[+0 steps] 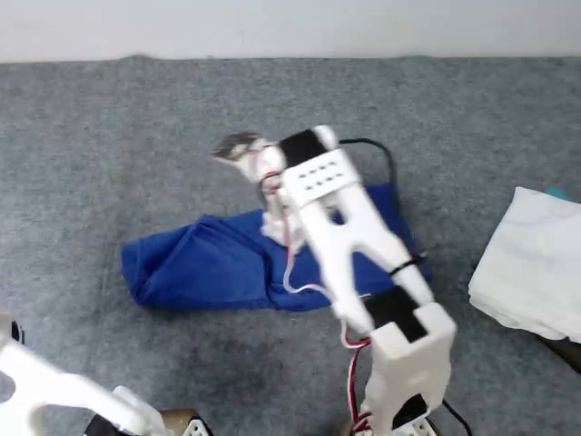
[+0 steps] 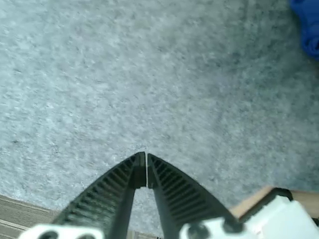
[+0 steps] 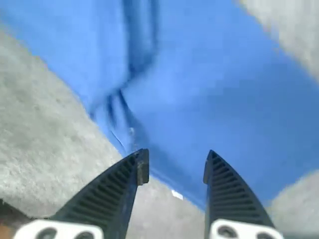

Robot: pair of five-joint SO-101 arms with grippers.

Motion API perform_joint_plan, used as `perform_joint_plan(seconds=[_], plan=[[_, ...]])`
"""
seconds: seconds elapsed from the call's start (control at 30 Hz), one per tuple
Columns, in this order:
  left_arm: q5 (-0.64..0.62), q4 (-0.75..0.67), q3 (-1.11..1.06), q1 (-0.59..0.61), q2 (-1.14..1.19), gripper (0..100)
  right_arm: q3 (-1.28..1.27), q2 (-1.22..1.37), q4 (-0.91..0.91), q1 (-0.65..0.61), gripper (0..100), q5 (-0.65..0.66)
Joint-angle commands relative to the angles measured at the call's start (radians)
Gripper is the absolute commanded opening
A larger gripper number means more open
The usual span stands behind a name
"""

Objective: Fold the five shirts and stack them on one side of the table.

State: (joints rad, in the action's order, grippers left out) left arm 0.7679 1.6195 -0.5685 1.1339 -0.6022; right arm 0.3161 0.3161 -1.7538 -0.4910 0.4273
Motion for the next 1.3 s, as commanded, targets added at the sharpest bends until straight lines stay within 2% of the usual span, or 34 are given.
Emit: perform_joint_plan(seconds=[0.0, 0.13, 0.27, 0.43, 0.63, 0.9, 0.97, 1.13, 1.27], plan=[[0.002, 0.040, 0.045, -0.002, -0.031, 2, -0.077, -0.104, -0.015, 0.136, 19.1, -0.011], [0.000, 0.081, 0.059, -0.005, -0.031, 2, -0.172, -0.159, 0.108, 0.283, 19.6, -0.031], [0.000, 0.107, 0.081, -0.008, -0.031, 2, -0.281, -0.163, 0.251, 0.367, 28.5, -0.089], [-0.002, 0.127, 0.127, -0.002, -0.031, 9, -0.388, -0.165, 0.403, 0.378, 27.8, -0.110], [-0.002, 0.127, 0.157, -0.003, -0.029, 9, -0.468, -0.150, 0.565, 0.404, 27.8, -0.150], [-0.002, 0.130, 0.153, -0.003, -0.029, 9, -0.425, 0.053, 0.595, 0.432, 27.5, -0.153], [-0.002, 0.129, 0.153, -0.006, -0.029, 9, -0.414, 0.094, 0.593, 0.414, 23.5, -0.153], [-0.002, 0.130, 0.157, -0.009, -0.029, 9, -0.373, 0.117, 0.550, 0.369, 1.0, -0.155], [-0.002, 0.130, 0.157, -0.006, -0.029, 9, -0.365, 0.104, 0.545, 0.372, 0.8, -0.153]])
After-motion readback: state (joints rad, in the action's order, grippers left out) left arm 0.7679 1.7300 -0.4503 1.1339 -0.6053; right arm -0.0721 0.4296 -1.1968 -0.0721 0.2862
